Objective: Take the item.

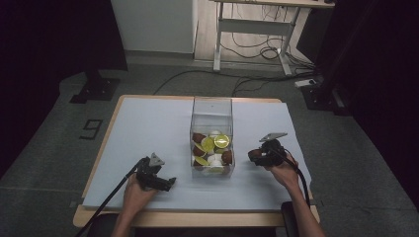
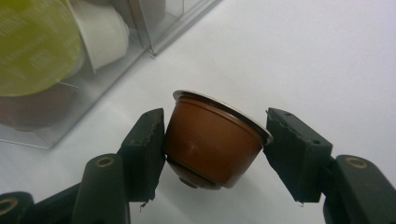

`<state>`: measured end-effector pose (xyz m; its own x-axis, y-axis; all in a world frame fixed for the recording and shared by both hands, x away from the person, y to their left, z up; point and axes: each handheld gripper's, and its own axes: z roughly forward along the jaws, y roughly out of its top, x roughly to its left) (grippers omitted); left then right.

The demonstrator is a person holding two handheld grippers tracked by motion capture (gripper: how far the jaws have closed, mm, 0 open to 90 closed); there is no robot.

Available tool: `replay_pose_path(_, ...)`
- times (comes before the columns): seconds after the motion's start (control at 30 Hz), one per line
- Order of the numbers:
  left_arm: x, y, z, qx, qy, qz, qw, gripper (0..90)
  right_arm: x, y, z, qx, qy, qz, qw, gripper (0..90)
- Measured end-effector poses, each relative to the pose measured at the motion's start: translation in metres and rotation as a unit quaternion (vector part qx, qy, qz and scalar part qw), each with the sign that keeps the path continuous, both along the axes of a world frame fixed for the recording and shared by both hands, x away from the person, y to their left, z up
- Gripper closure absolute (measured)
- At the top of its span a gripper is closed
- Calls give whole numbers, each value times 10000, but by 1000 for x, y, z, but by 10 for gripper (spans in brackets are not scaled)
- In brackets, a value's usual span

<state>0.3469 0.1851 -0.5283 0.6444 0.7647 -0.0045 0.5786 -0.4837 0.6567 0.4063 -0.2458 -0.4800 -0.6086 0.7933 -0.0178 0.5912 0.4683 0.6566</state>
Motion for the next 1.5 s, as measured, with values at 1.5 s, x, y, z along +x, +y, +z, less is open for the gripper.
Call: replay_pose_path(1.5, 0, 0, 0, -1, -4, 0, 10000, 0, -1, 1, -16, -83, 69, 75, 9999, 232)
